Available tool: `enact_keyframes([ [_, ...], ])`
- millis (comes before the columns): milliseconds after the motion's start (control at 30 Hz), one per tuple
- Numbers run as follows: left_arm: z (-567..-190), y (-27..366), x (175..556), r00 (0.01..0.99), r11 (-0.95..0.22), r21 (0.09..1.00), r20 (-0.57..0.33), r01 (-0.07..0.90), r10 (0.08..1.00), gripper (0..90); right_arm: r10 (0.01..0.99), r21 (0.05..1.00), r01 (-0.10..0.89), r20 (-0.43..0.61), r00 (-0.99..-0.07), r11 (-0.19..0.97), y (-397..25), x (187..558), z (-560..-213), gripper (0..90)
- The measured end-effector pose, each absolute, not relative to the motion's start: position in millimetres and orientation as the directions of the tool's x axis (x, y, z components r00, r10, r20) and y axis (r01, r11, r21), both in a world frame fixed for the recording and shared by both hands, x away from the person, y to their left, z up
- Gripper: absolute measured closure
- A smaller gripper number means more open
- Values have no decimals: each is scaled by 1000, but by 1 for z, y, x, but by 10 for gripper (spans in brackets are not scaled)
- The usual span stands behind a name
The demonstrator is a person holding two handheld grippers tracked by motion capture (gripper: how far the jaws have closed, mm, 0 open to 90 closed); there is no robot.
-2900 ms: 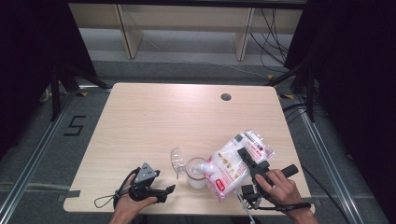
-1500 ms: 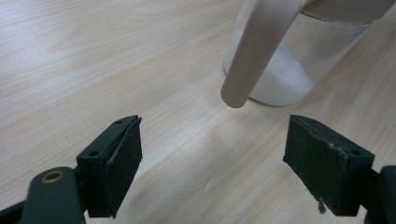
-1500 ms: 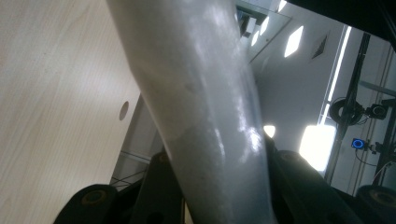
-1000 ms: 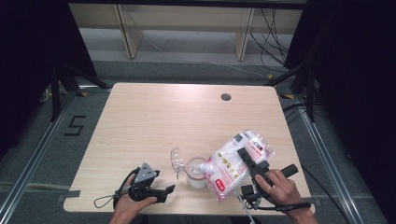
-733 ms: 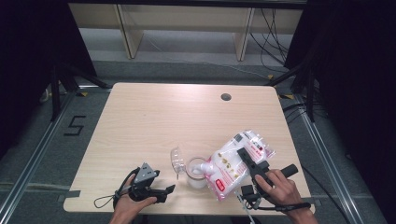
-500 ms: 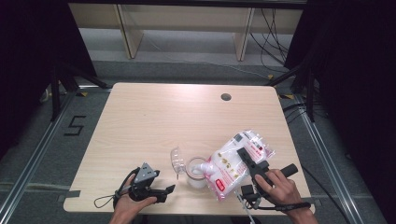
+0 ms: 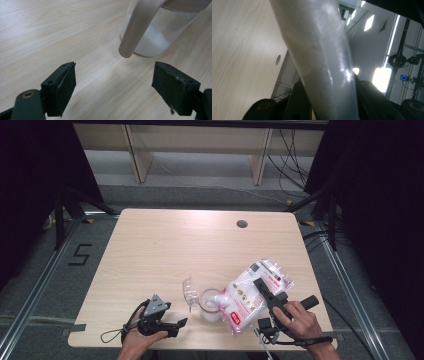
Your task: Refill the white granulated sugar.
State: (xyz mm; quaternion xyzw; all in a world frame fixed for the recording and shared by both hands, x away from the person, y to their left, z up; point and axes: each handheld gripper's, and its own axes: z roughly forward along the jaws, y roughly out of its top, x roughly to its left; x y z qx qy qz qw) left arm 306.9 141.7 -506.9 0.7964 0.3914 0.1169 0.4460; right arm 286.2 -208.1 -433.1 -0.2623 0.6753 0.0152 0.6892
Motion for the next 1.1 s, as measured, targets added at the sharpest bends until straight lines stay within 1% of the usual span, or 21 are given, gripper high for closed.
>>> enact_keyframes([
  [67, -507, 142, 307, 666, -296, 802, -163, 519, 728, 186, -333, -344, -379, -938, 97, 859, -208, 287, -433, 751],
  [600, -507, 142, 307, 666, -296, 802, -162, 519, 728, 186, -335, -342, -376, -938, 87, 861, -208, 286, -433, 767],
  [633, -507, 142, 307, 666, -296, 802, -162, 519, 728, 186, -319, -322, -374, -945, 73, 870, -209, 286, -434, 768],
  [667, -507, 142, 307, 666, -296, 802, -163, 519, 728, 186, -335, -342, -376, -938, 88, 861, -208, 286, -433, 768],
  [700, -507, 142, 307, 666, -296, 802, -163, 519, 728, 186, -335, -342, -376, -938, 88, 861, -208, 286, -433, 768],
  [733, -507, 142, 307, 667, -297, 802, -161, 518, 728, 186, -318, -322, -374, -945, 73, 870, -209, 286, -434, 769],
  [800, -507, 142, 307, 670, -303, 803, -155, 513, 726, 186, -318, -322, -374, -945, 73, 870, -209, 286, -434, 770],
  [833, -507, 143, 307, 673, -307, 804, -151, 509, 724, 186, -318, -322, -374, -945, 73, 870, -209, 286, -434, 770],
  [867, -507, 143, 307, 672, -305, 804, -152, 511, 725, 186, -334, -342, -377, -938, 89, 861, -208, 286, -433, 770],
  [1100, -507, 143, 307, 672, -305, 804, -152, 510, 725, 186, -331, -339, -379, -939, 87, 861, -208, 286, -433, 772],
])
